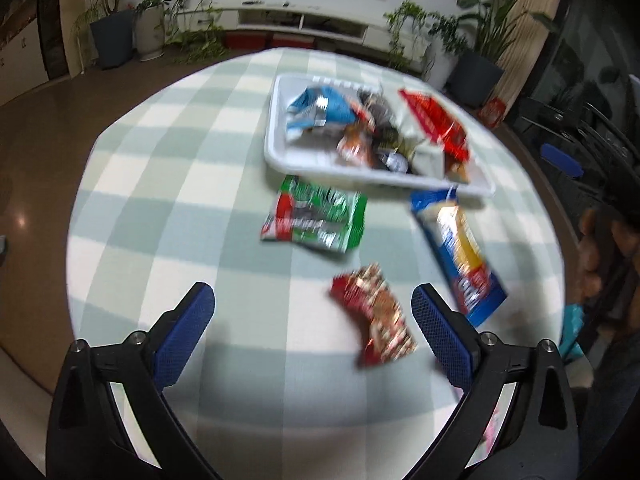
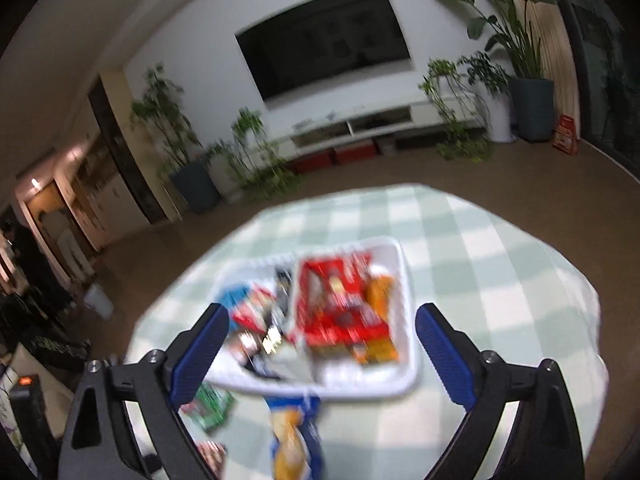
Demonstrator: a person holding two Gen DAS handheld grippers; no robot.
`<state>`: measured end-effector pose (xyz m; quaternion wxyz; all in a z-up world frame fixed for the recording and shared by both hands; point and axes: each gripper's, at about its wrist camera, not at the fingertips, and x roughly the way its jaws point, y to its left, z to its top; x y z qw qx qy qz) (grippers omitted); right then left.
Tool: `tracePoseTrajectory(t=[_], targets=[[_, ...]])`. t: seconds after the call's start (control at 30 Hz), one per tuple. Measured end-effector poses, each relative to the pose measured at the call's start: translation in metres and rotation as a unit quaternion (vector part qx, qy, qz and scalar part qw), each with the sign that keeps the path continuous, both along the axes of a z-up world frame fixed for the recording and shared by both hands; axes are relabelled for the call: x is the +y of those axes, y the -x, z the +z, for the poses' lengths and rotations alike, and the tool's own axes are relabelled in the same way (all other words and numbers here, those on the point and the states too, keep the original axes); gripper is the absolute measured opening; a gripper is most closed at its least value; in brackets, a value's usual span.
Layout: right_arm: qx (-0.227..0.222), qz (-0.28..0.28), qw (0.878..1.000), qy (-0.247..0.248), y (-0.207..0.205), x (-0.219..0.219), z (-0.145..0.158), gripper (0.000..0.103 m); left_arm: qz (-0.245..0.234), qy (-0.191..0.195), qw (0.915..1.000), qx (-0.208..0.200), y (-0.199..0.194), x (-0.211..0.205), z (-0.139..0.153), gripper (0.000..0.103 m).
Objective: Organize snacks
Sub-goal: 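Grasp the red-gold heart candy packet with the left tool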
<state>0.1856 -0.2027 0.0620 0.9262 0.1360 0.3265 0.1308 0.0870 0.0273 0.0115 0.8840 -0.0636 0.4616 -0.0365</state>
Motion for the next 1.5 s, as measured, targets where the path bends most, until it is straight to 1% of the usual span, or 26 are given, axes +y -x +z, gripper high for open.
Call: tracePoseTrajectory(t=[0.1, 0.23, 0.33, 0.4, 0.43, 0.47, 0.5, 0.53, 0.6, 0.63, 0.8, 0.87, 0.9, 0.97, 1.03, 1.17, 1.27, 1.33, 1.5], targets=[[0.021, 0.004, 1.0, 0.019, 0.02, 0.006, -0.009, 0.096, 0.002, -0.026, 0.9997, 0.0, -0.001, -0.01, -0.002, 0.1], [0.025, 0.02, 0.998, 0.054, 0.048, 0.021, -0.018, 0.096, -0.008, -0.05, 0.9987, 0.01, -0.009, -0.029, -0.007, 0.1], [0.031, 0.026, 0.996, 0.079, 0.054, 0.028, -0.023, 0.096, -0.016, -0.058, 0.9976, 0.034, -0.018, -0.04, -0.022, 0.1], [0.039, 0.023, 0.996, 0.083, 0.051, 0.028, -0.026, 0.096, -0.019, -0.062, 0.9968, 0.045, -0.021, -0.045, -0.032, 0.099], [0.044, 0.019, 0.995, 0.083, 0.05, 0.026, -0.027, 0.096, -0.021, -0.064, 0.9965, 0.049, -0.023, -0.047, -0.036, 0.097], [0.048, 0.016, 0.995, 0.082, 0.049, 0.024, -0.028, 0.096, -0.024, -0.065, 0.9963, 0.052, -0.024, -0.049, -0.039, 0.087], [0.051, 0.013, 0.995, 0.079, 0.048, 0.022, -0.029, 0.096, -0.025, -0.067, 0.996, 0.054, -0.026, -0.05, -0.042, 0.08], [0.052, 0.012, 0.996, 0.077, 0.048, 0.02, -0.029, 0.096, -0.025, -0.068, 0.9957, 0.056, -0.028, -0.05, -0.045, 0.071], [0.054, 0.011, 0.996, 0.073, 0.047, 0.017, -0.029, 0.096, -0.028, -0.073, 0.9957, 0.051, -0.03, -0.05, -0.045, 0.065], [0.055, 0.011, 0.996, 0.072, 0.047, 0.017, -0.029, 0.096, -0.032, -0.073, 0.9955, 0.05, -0.031, -0.051, -0.045, 0.063], [0.065, 0.014, 0.995, 0.075, 0.046, 0.019, -0.031, 0.096, -0.045, -0.086, 0.9943, 0.045, -0.031, -0.054, -0.046, 0.063], [0.067, 0.015, 0.995, 0.075, 0.046, 0.019, -0.032, 0.096, -0.053, -0.085, 0.994, 0.043, -0.029, -0.055, -0.045, 0.056], [0.068, 0.016, 0.995, 0.075, 0.046, 0.02, -0.032, 0.095, -0.057, -0.088, 0.9936, 0.042, -0.028, -0.057, -0.045, 0.054], [0.07, 0.016, 0.995, 0.076, 0.046, 0.02, -0.033, 0.095, -0.065, -0.092, 0.9929, 0.039, -0.026, -0.061, -0.044, 0.045], [0.073, 0.016, 0.994, 0.078, 0.045, 0.02, -0.034, 0.095, -0.072, -0.096, 0.9921, 0.036, -0.023, -0.063, -0.044, 0.041], [0.079, 0.018, 0.993, 0.084, 0.044, 0.022, -0.037, 0.094, -0.078, -0.092, 0.9921, 0.034, -0.02, -0.063, -0.043, 0.035], [0.083, 0.019, 0.992, 0.087, 0.043, 0.024, -0.04, 0.091, -0.078, -0.09, 0.9923, 0.031, -0.017, -0.062, -0.043, 0.034], [0.085, 0.02, 0.992, 0.089, 0.043, 0.024, -0.041, 0.088, -0.078, -0.088, 0.9926, 0.03, -0.015, -0.061, -0.043, 0.033], [0.094, 0.023, 0.99, 0.098, 0.041, 0.026, -0.048, 0.085, -0.077, -0.084, 0.993, 0.031, -0.007, -0.057, -0.041, 0.032]])
